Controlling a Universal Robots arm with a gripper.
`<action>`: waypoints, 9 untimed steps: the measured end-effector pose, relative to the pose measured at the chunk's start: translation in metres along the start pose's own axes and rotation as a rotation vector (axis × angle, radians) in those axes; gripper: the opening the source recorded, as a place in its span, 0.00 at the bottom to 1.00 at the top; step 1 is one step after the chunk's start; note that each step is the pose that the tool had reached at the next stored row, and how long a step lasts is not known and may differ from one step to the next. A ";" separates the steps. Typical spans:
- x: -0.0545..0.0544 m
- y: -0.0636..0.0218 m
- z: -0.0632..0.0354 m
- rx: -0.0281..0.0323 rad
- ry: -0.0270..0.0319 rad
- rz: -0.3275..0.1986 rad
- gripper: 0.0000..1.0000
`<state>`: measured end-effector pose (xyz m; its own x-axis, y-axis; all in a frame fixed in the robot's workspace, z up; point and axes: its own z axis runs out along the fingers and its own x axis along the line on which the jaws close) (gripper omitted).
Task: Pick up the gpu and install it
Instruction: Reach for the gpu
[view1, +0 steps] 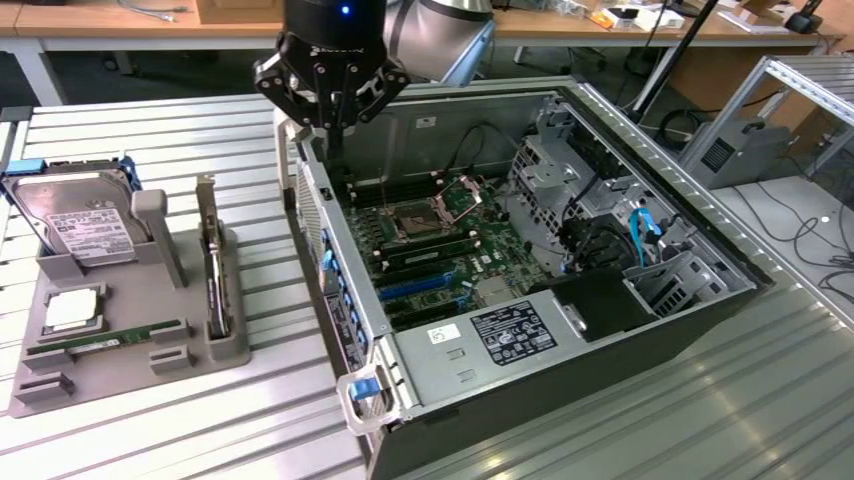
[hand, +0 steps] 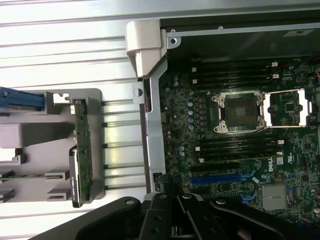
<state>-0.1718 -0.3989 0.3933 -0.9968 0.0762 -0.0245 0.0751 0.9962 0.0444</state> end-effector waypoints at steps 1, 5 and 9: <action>0.001 0.0000 0.0000 0.0000 0.0000 0.000 0.11; 0.003 -0.0002 -0.0001 0.0001 0.0000 0.000 0.11; 0.006 -0.0004 -0.0002 0.0000 0.0000 0.000 0.11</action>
<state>-0.1775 -0.3989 0.3933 -0.9968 0.0762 -0.0245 0.0751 0.9962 0.0444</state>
